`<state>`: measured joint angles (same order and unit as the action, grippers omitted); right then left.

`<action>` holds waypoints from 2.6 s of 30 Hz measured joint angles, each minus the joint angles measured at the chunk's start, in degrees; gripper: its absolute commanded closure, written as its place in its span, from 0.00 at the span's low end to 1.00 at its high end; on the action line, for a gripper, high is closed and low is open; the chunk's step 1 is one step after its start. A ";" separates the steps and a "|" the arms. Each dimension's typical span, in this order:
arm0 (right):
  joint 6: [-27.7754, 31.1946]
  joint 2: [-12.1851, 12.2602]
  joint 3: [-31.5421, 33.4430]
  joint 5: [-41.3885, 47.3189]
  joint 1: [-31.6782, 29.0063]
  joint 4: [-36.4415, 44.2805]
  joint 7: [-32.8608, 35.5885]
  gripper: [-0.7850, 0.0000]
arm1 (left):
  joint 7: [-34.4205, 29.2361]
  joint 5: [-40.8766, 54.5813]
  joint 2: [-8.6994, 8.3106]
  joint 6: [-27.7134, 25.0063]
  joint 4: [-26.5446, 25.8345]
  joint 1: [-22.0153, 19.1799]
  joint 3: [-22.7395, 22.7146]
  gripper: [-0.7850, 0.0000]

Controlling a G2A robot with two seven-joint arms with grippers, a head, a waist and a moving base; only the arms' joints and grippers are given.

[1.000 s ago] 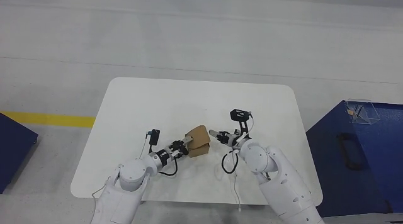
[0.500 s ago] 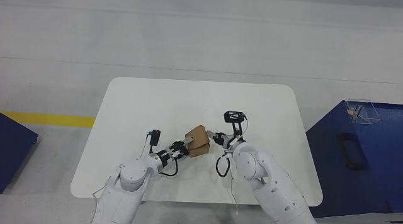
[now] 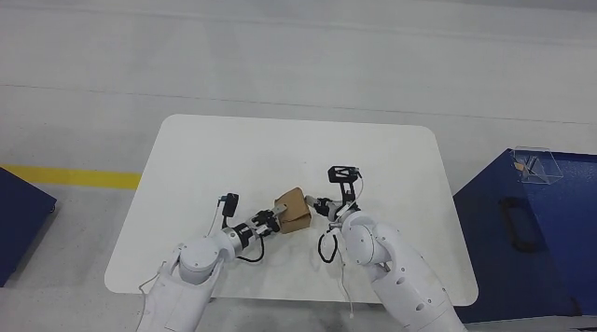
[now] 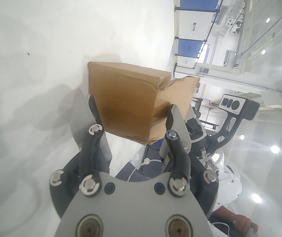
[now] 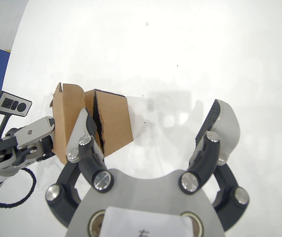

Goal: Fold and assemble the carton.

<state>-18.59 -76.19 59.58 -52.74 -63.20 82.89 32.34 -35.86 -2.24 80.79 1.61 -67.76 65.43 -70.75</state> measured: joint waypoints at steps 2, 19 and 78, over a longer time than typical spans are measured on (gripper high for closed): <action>0.22 -0.06 0.06 0.01 -0.03 -0.06 0.21 0.00 | 0.04 0.15 -0.04 0.13 0.02 -0.07 0.15 0.42; -0.83 -0.35 3.14 1.11 -0.29 0.57 -1.37 0.00 | 0.47 1.63 -0.50 -0.31 0.00 -0.18 0.58 0.34; 1.01 -2.70 1.06 -1.81 -1.03 -1.91 -2.72 0.00 | 1.34 3.96 -1.76 -0.51 -0.02 -0.32 3.17 0.32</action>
<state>-17.57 -78.88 60.64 -54.55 -64.23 80.97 29.62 -34.52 1.72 79.02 1.10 -67.78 65.11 -67.58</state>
